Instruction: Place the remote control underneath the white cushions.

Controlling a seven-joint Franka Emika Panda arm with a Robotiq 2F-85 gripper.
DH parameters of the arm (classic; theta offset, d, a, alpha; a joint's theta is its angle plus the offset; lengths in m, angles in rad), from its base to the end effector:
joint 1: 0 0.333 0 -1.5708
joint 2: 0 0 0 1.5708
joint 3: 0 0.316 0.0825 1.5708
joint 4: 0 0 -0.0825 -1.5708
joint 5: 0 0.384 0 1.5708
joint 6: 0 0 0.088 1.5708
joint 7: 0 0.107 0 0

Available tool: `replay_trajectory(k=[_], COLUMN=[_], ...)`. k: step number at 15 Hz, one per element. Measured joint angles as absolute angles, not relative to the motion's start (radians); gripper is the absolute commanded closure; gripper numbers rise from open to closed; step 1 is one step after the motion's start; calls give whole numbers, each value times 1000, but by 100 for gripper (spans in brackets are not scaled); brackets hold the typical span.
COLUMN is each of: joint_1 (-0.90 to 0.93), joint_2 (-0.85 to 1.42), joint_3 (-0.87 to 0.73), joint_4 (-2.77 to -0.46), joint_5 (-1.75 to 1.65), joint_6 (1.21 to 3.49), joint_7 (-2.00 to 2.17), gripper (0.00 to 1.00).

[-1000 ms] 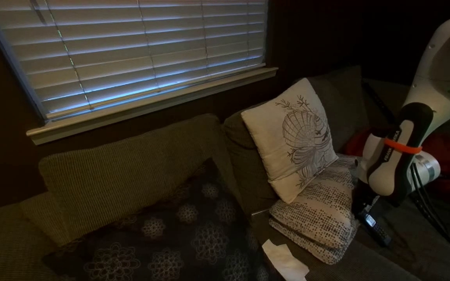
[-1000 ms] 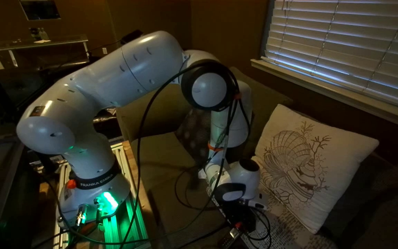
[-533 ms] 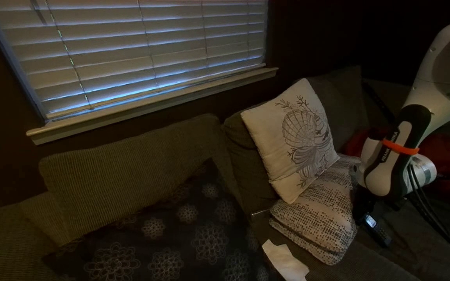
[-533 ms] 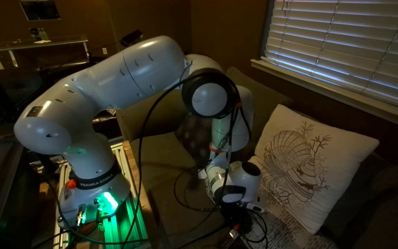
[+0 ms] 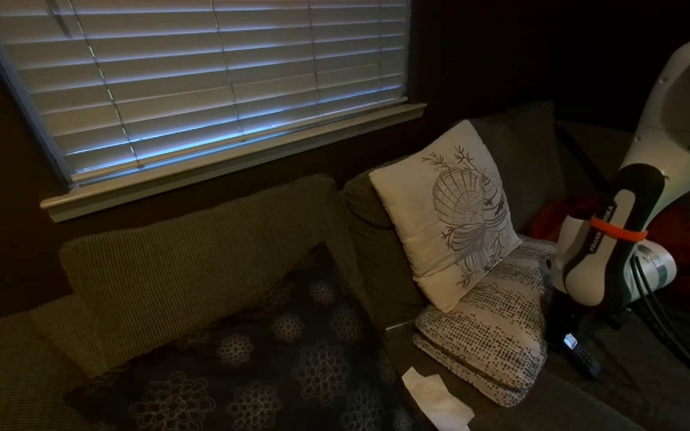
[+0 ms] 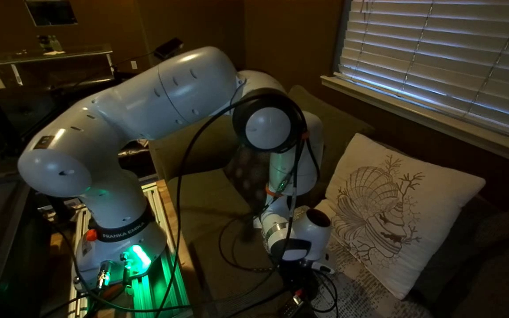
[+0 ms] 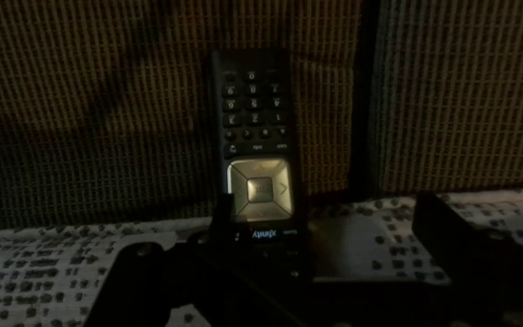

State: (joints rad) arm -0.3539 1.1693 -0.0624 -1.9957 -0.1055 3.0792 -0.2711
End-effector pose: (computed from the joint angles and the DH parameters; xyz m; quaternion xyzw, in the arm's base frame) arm 0.4350 -0.1916 -0.1188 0.9986 -0.0020 -0.0511 0.0141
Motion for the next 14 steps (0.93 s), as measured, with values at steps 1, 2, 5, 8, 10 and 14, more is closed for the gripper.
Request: replay_trajectory(k=[1,2,5,8,10,14], joint_1=[-357,-359,-379,-387,-386,-373], joint_2=[1167,1163,1153,1141,1141,1142], joint_3=[-59,-57,-55,-79,-105,-156], joint_4=[-2006,-2018,-2058,-2094,-2102,-2108], joint_5=[-106,-106,-106,-107,-119,-141], joint_6=[3079,3079,3078,3073,3066,3054], joint_7=[-276,-280,-284,-296,-310,-324], gripper=[0,0,0,0,0,0])
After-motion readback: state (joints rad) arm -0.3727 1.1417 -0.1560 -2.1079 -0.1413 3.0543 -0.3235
